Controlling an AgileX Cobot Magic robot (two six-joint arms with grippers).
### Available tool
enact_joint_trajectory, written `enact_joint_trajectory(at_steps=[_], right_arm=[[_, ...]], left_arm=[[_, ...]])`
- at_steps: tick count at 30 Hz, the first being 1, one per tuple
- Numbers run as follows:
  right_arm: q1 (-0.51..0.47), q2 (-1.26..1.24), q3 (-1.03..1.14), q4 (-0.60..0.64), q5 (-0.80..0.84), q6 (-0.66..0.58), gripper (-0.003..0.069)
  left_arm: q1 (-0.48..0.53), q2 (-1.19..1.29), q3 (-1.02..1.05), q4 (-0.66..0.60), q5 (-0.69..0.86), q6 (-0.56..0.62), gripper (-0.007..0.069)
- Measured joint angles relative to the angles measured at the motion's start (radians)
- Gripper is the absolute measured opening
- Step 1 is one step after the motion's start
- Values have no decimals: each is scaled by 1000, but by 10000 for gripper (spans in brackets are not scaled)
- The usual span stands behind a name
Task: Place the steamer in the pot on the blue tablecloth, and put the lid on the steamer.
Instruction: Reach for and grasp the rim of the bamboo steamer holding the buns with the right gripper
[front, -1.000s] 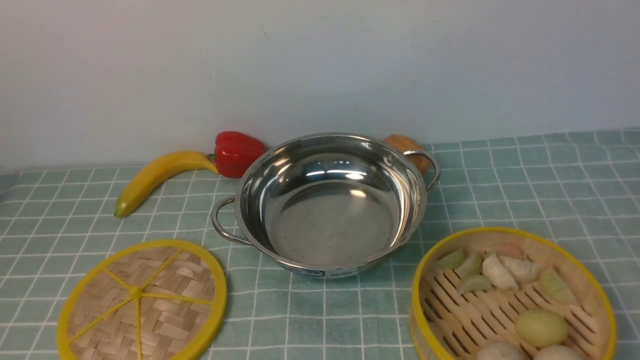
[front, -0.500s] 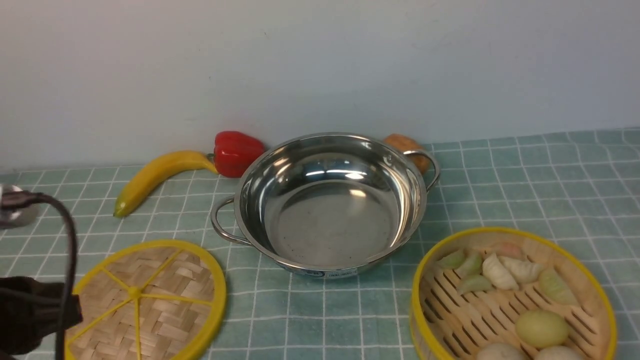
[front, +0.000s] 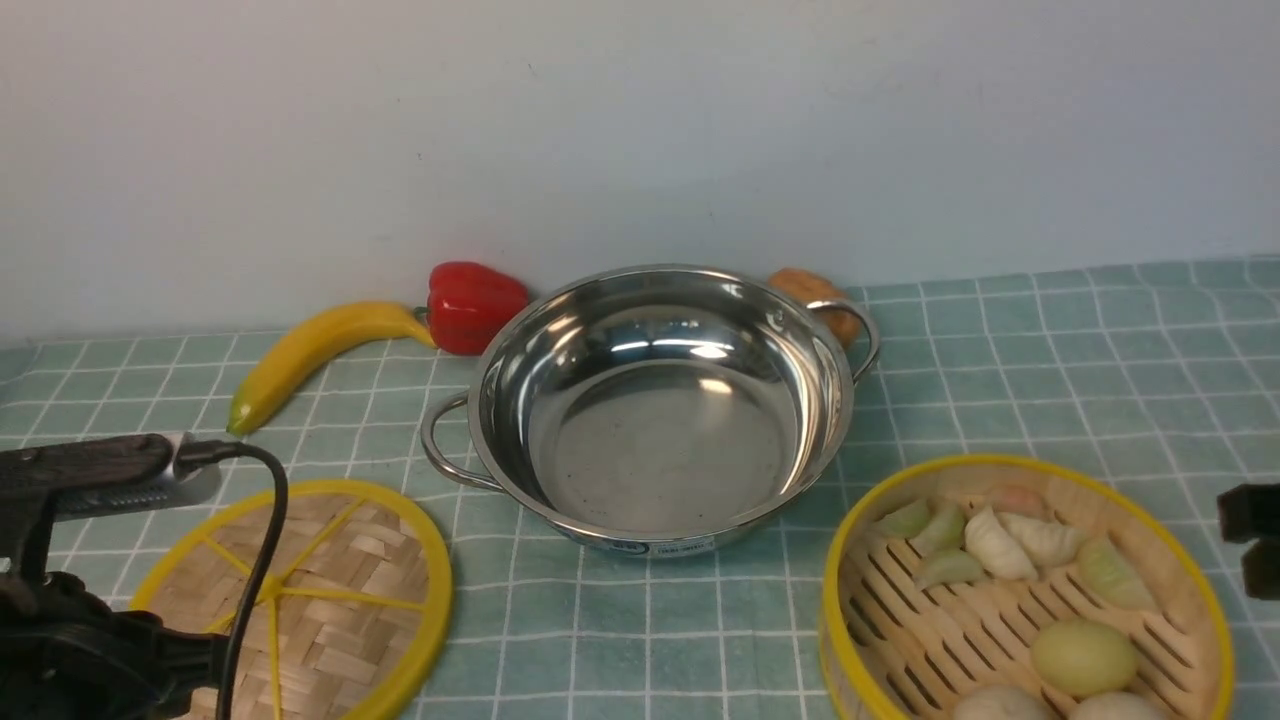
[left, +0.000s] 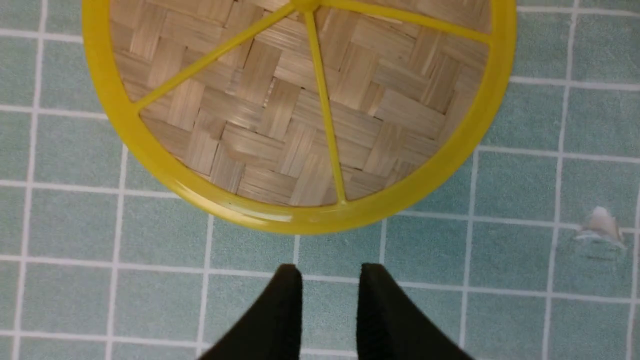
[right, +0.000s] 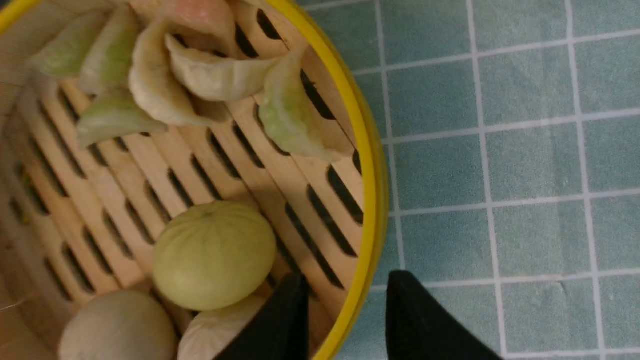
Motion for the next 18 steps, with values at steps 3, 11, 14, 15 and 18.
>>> enact_joint_trajectory(at_steps=[3,11,14,15,18], right_arm=[[0,45,19,-4,-40,0,239],[0,235,35,-8,-184,0,239],[0,309,35,-8,-211,0,235],[0,328,35,-8,-213,0,225],[0,370,31,-8,-220,1,135]], left_arm=[[0,0,-1,0,-1,0,170],[0,0,-5,0,-4,22,181],[0,0,-6,0,-5,22,189],[0,0,-6,0,-5,22,190],[0,0,-6,0,-5,23,190]])
